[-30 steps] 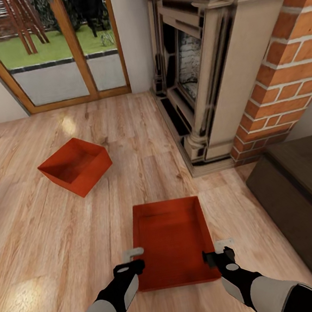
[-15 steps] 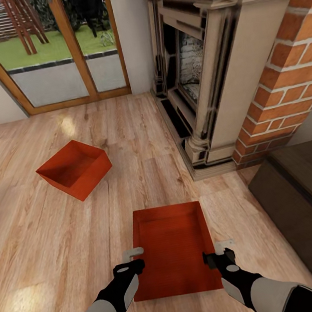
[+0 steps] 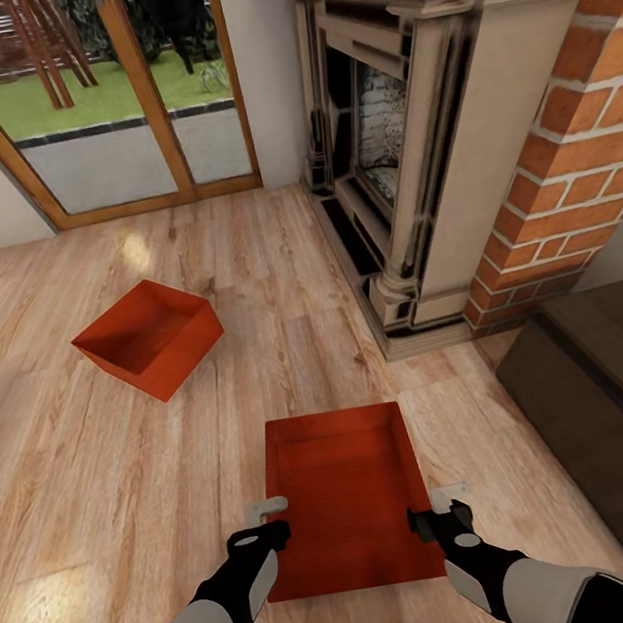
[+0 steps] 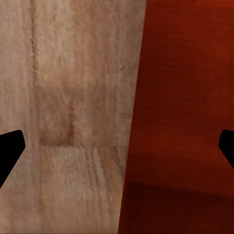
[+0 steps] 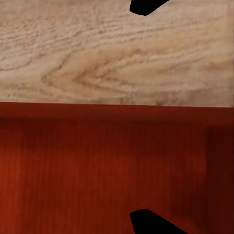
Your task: Move the two storage containers from the living room to the garage. In the garage, place one container on the floor and stack the other container on top of it (either order is fine).
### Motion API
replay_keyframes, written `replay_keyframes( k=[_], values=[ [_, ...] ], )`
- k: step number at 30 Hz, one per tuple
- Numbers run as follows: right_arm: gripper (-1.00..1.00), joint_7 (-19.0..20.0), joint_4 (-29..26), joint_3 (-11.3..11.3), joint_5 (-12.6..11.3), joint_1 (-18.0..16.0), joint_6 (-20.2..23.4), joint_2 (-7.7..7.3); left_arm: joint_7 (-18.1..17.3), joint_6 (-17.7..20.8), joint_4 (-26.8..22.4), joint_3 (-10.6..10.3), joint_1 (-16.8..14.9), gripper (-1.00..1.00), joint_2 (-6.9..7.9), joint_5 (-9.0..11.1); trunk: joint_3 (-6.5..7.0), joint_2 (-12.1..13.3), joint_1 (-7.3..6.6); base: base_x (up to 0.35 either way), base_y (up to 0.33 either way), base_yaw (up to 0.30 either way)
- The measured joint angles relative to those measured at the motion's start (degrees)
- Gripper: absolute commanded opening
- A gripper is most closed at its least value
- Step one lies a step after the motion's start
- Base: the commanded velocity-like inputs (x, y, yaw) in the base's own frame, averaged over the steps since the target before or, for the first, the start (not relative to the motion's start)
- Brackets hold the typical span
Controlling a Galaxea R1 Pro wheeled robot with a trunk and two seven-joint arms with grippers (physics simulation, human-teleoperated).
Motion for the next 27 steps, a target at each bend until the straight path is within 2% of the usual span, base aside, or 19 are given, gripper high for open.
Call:
replay_keyframes(
  k=[11,27],
  values=[
    [1.0,0.0,0.14,-0.25,0.16,-0.01,-0.05,0.16,0.0,0.0,0.04,0.07,0.0,1.0,0.05,0.06,0.0,0.0,0.0,0.0,0.0,0.0],
    [1.0,0.0,-0.18,-0.21,0.21,0.0,-0.15,0.25,0.0,-0.01,-0.04,0.08,0.0,1.0,0.07,0.1,-2.87,-6.4,3.51,0.0,0.0,0.0]
  ],
)
